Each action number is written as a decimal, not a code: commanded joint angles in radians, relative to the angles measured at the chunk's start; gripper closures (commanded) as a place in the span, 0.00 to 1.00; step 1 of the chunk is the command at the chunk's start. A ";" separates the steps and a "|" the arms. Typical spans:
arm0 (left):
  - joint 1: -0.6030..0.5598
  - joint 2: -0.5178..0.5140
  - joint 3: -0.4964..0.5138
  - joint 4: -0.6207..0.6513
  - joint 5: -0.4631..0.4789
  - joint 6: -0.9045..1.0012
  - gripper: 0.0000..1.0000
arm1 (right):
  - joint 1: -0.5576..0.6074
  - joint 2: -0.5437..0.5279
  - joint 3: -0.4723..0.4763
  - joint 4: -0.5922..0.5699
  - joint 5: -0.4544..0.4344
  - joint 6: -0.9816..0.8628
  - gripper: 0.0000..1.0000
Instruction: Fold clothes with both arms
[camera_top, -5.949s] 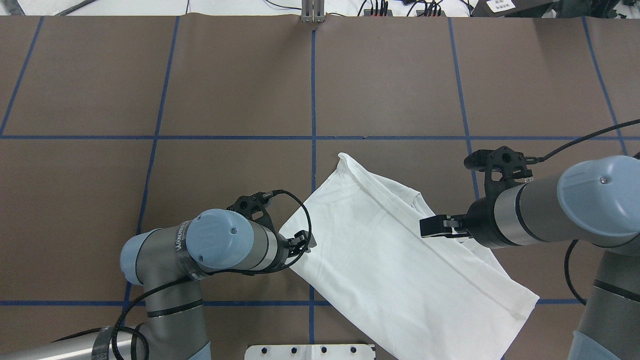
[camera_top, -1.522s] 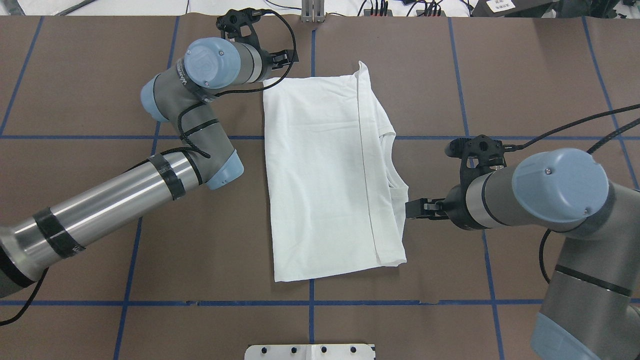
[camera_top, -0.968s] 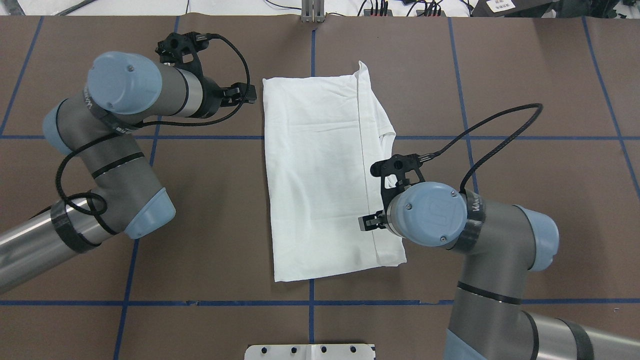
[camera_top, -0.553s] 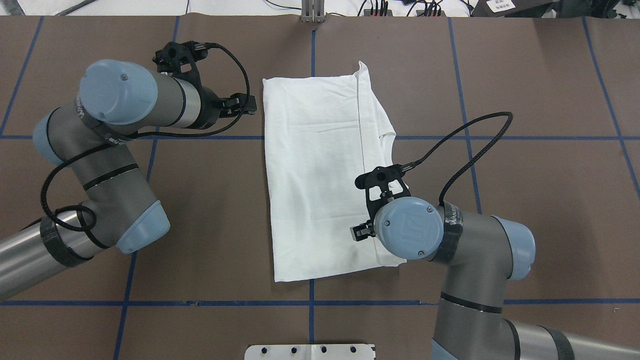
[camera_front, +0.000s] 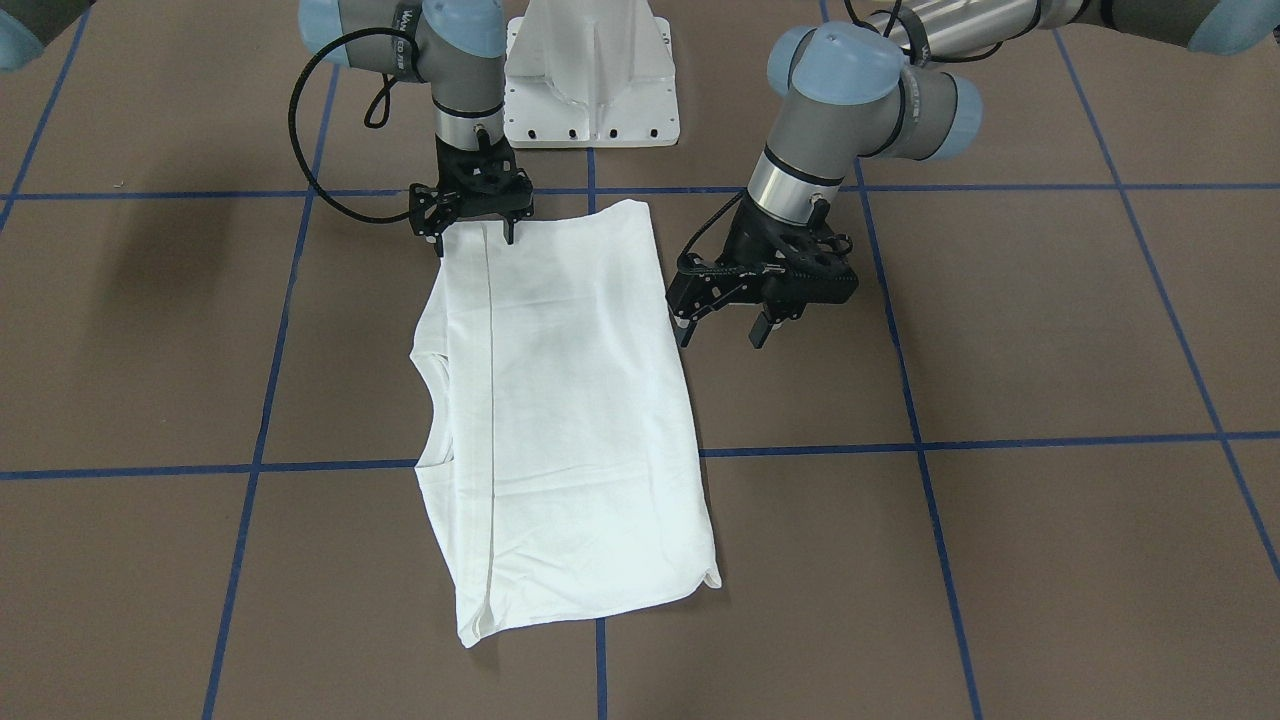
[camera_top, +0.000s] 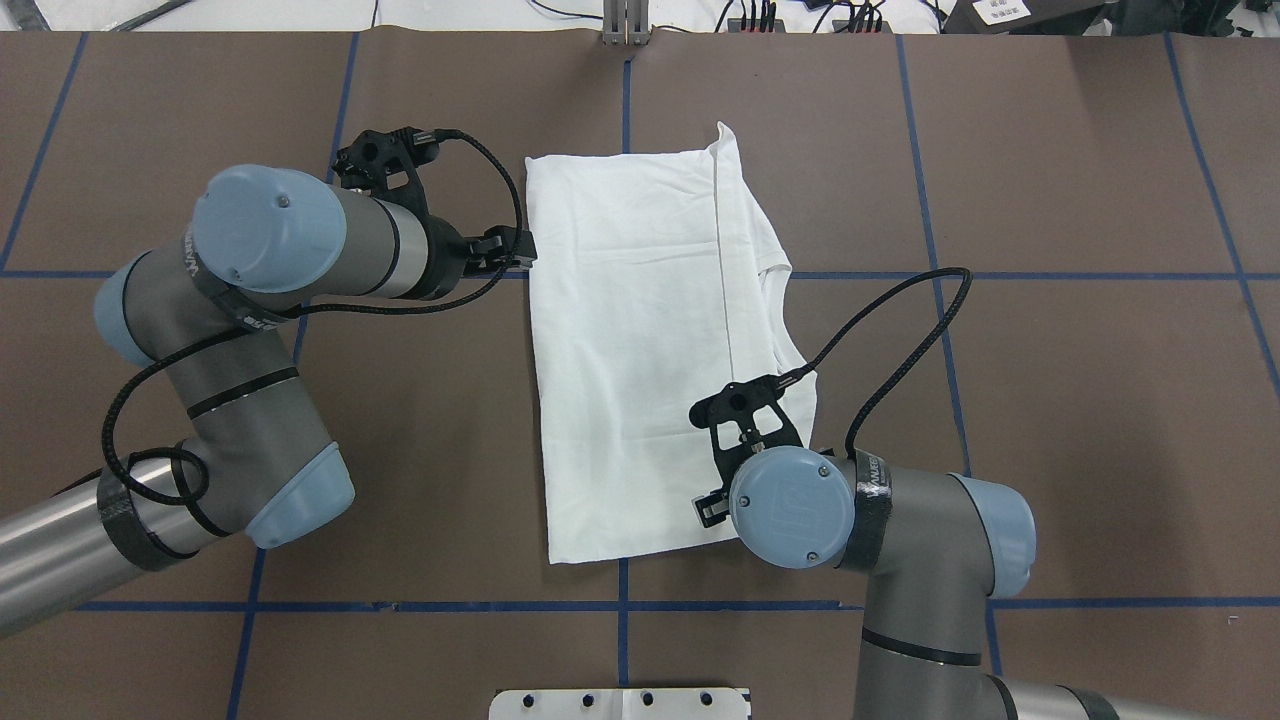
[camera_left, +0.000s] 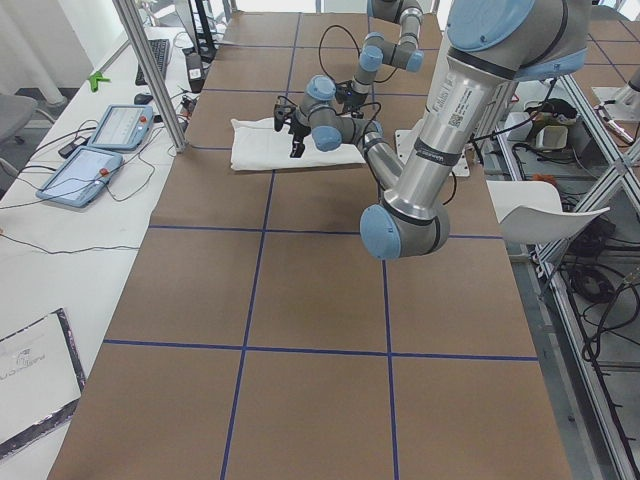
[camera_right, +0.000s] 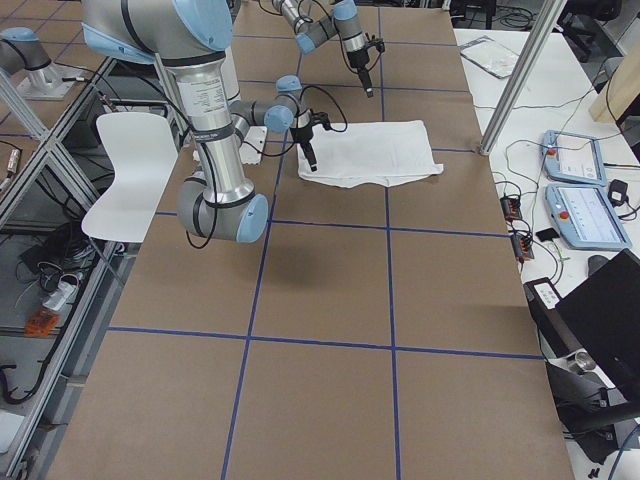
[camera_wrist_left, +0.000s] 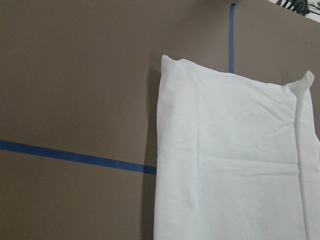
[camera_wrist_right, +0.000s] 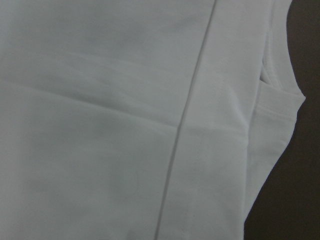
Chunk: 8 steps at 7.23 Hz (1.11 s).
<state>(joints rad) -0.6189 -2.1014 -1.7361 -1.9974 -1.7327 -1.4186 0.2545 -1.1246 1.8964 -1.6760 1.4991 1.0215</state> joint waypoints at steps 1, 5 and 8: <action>0.004 -0.002 0.003 -0.001 0.001 -0.006 0.00 | -0.003 -0.012 -0.002 -0.002 0.000 -0.003 0.00; 0.019 -0.006 0.006 -0.006 0.001 -0.008 0.00 | 0.011 -0.040 -0.003 -0.002 0.001 -0.027 0.00; 0.024 -0.025 0.006 -0.004 0.001 -0.008 0.00 | 0.060 -0.115 0.022 0.001 0.016 -0.081 0.00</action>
<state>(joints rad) -0.5981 -2.1188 -1.7304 -2.0031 -1.7319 -1.4265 0.2901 -1.2100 1.9051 -1.6764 1.5094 0.9659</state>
